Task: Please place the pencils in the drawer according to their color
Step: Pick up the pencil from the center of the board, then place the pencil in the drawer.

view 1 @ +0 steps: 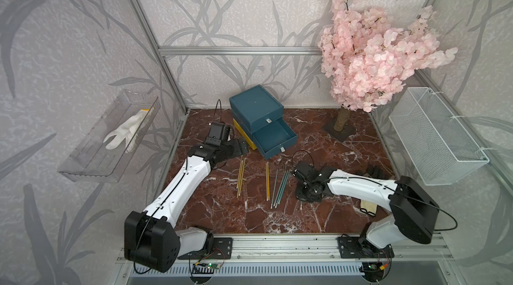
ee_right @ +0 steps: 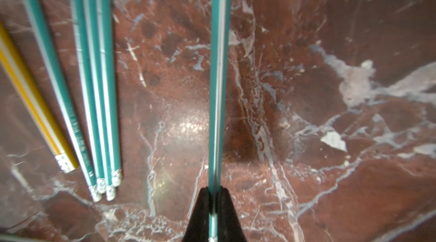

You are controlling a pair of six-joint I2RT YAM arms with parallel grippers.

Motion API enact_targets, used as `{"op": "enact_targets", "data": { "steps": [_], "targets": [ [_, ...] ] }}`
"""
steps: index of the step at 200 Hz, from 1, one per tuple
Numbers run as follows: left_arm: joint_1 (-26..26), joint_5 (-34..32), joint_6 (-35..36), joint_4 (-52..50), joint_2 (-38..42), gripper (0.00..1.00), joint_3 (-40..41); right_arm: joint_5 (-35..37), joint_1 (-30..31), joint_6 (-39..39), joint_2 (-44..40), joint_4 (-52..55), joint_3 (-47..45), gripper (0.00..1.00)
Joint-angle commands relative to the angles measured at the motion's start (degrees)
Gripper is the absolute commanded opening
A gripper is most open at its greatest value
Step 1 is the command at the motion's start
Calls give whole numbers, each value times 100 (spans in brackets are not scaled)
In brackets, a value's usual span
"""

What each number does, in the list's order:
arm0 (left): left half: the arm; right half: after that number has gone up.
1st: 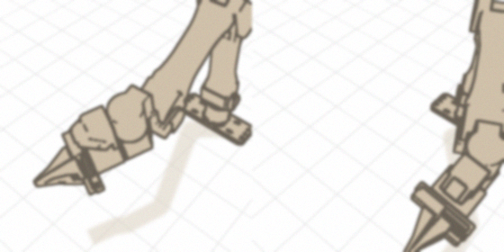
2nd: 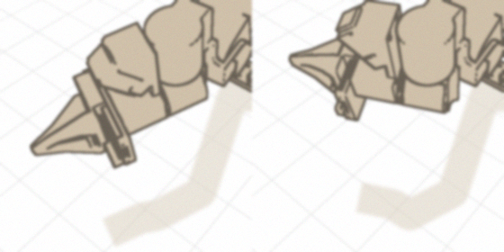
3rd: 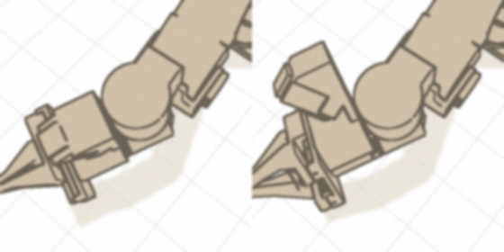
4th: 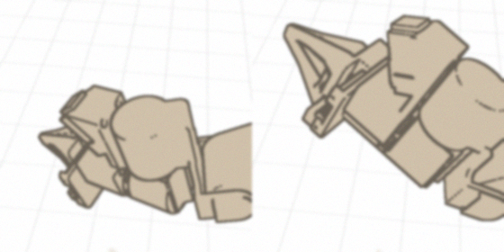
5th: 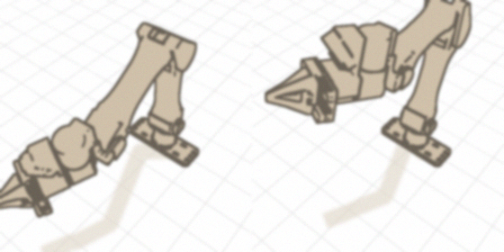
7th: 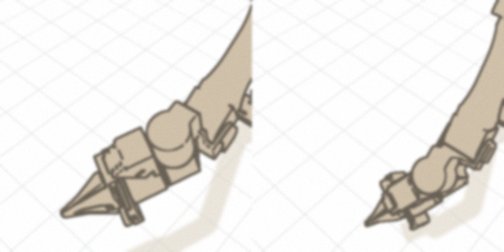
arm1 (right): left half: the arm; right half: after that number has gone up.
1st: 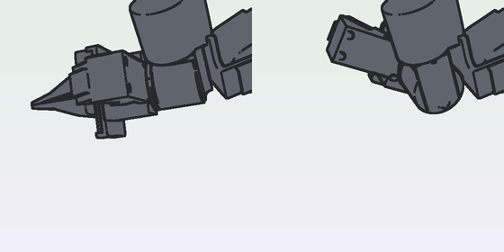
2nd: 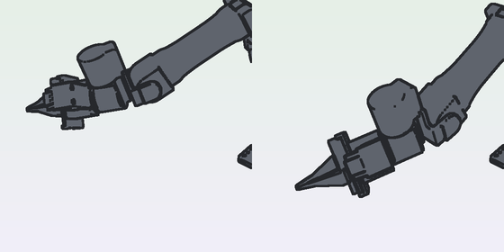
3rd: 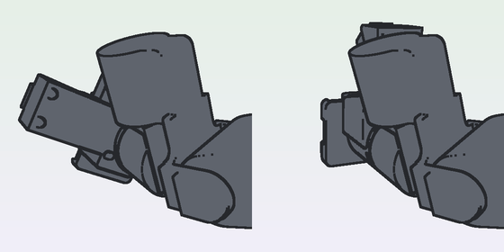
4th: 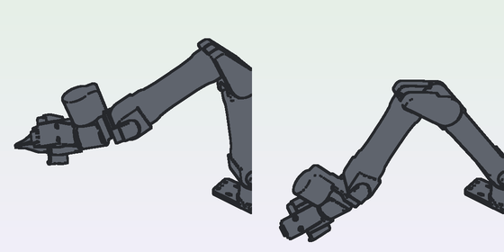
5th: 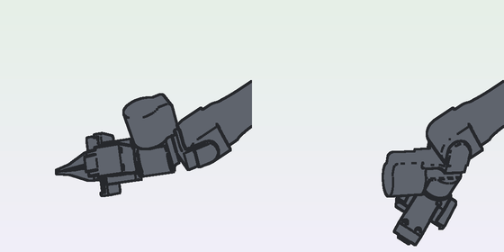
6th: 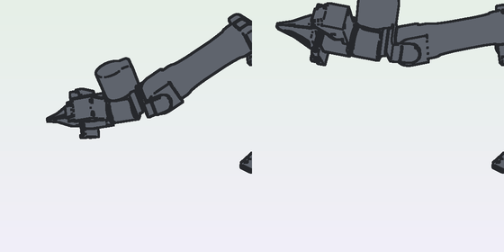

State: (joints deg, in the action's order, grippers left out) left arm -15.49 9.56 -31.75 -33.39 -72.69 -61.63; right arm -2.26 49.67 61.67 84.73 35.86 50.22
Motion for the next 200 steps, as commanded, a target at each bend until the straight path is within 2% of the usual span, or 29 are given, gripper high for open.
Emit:
{"op": "enact_targets", "data": {
  "steps": [1, 50, 76, 119, 169, 200],
  "targets": [
    [-106, 436, -122, 276, 197, 100, 45, 112, -74, 68, -516, 347, -14, 0],
    [-512, 544, -314, 455, 154, 100, 62, 173, -432, -174, -1395, 498, 385, 0],
    [-654, 547, -374, 559, 47, 100, 56, 39, -743, -424, -1345, 430, 961, 0],
    [-763, 383, -395, 562, -205, 100, -84, -195, -980, -490, -478, -385, 1952, 0],
    [-764, 152, -341, 482, -318, 100, -184, -6, -1060, -290, 761, -1356, 2963, 0],
    [-761, -33, -323, 338, -289, 100, -227, 135, -1131, -251, 1366, -1577, 3491, 0]
  ]
}}
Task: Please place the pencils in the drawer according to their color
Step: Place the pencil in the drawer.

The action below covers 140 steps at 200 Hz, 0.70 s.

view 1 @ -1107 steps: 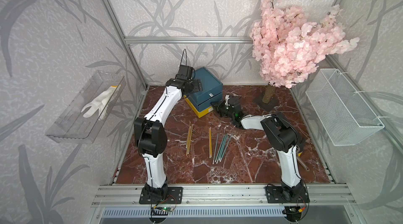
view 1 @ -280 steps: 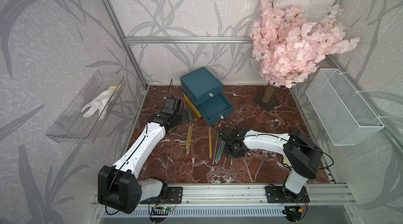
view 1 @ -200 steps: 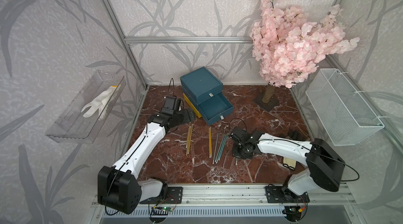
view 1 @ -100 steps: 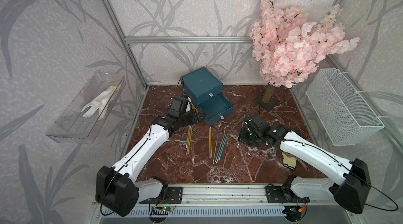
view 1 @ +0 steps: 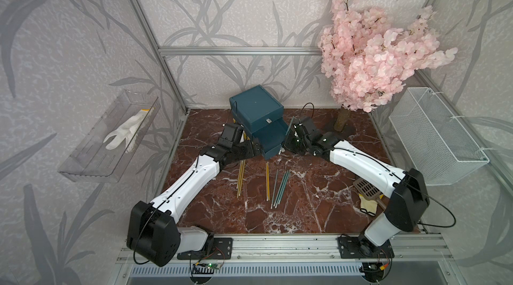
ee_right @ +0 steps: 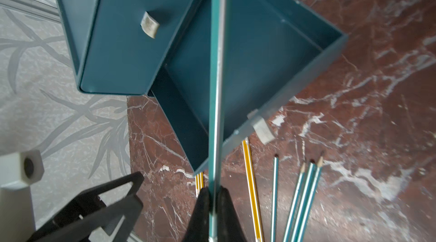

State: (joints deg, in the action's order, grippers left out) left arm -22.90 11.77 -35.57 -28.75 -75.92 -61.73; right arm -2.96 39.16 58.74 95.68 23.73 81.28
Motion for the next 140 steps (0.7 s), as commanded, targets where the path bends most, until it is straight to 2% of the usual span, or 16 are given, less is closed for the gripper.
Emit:
{"op": "enact_targets", "data": {
  "steps": [1, 76, 140],
  "targets": [
    [-21, -254, 55, -128, 34, 100, -216, 207, -81, 33, 309, -367, 400, 0],
    [-21, -493, -133, -145, 134, 100, -225, 564, -110, -28, 1250, -710, 978, 0],
    [-20, -476, -169, -117, 126, 100, -173, 297, -51, 43, 1688, -907, 980, 0]
  ]
}}
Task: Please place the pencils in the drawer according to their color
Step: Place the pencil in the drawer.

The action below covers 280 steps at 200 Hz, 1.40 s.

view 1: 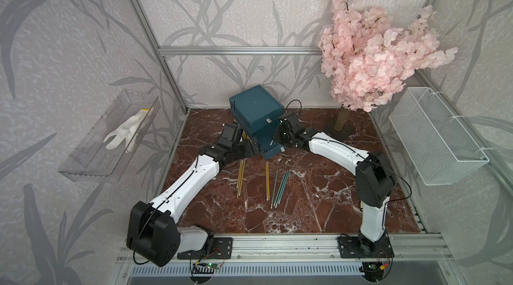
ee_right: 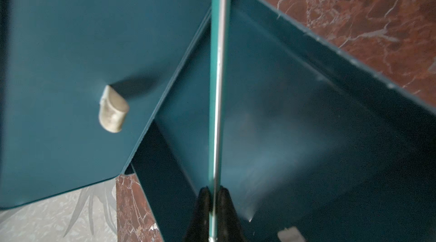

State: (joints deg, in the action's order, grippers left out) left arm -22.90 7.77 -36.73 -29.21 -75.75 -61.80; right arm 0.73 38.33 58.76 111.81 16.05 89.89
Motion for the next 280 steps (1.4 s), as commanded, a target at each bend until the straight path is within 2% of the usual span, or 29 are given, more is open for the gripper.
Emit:
{"op": "enact_targets", "data": {
  "steps": [1, 71, 80, 98, 105, 117, 157, 182, 210, 229, 254, 280],
  "targets": [
    [-21, -75, -53, -64, 111, 100, -162, -77, 38, 40, 81, -139, 118, 0],
    [-21, -91, -80, 30, 105, 100, -61, -327, 234, 66, 175, -103, 90, 0],
    [-21, -88, -84, 25, 104, 100, -62, -328, 237, 53, 166, -72, 99, 10],
    [-22, -77, -80, 35, 106, 100, -44, -294, 234, -28, 93, 14, 145, 38],
    [-22, -85, -82, 47, 105, 100, -34, -269, 233, -64, 64, 58, 160, 43],
    [-22, -83, -72, 48, 126, 100, -19, -241, 234, -127, -31, 101, 159, 48],
    [-22, -226, -23, 26, 256, 100, 21, -105, 290, -77, -715, -52, -285, 49],
    [6, -369, 6, 12, 370, 100, 52, 486, 713, 16, -1286, -199, -780, 49],
    [42, -417, -77, 25, 477, 100, 137, 1763, 1607, 9, -1966, -104, -1353, 49],
    [57, -408, -152, 54, 519, 100, 193, 2736, 2116, -204, -2268, 387, -1486, 49],
    [77, -404, -177, 52, 528, 100, 201, 3842, 2792, -102, -2608, 1316, -1581, 49],
    [87, -351, -181, 53, 508, 100, 233, 4211, 3181, 228, -3056, 2047, -2048, 49]
  ]
}}
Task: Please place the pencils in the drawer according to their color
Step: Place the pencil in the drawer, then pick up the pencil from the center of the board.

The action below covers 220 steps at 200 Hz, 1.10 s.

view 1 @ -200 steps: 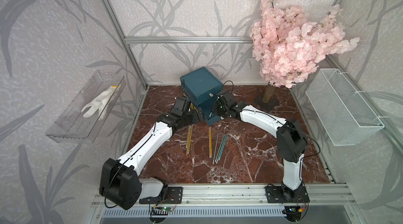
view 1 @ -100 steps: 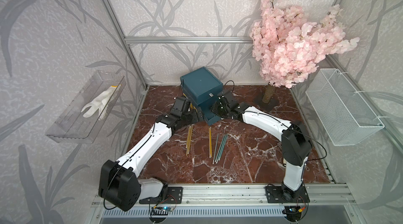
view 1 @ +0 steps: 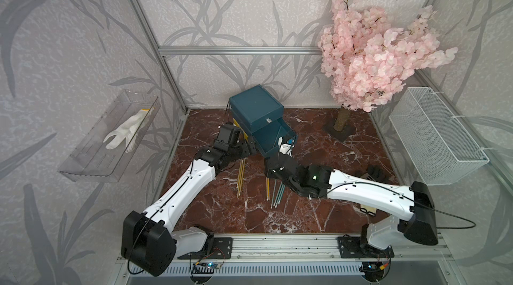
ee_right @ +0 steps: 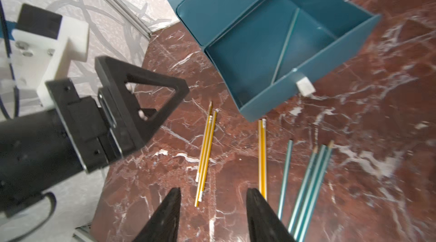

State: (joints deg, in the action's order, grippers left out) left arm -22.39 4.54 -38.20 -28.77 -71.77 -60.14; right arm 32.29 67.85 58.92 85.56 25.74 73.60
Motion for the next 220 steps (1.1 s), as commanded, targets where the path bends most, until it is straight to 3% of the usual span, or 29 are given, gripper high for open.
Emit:
{"op": "enact_targets", "data": {
  "steps": [1, 36, 76, 134, 220],
  "targets": [
    [35, -16, -32, 11, 110, 100, 70, 1055, 228, 212, -431, 1079, -419, 49],
    [38, 84, -74, 100, 127, 100, 279, 330, 224, 371, -525, 1896, -1004, 49],
    [35, 121, 13, 4, 94, 100, 315, -928, 72, 263, -188, 1120, -1838, 49],
    [40, 243, 66, -32, -35, 100, 302, -2414, -495, -311, 598, 357, -1745, 47],
    [34, 266, 30, 2, 19, 100, 466, -2864, -861, -575, 1419, 107, -1334, 46]
  ]
}}
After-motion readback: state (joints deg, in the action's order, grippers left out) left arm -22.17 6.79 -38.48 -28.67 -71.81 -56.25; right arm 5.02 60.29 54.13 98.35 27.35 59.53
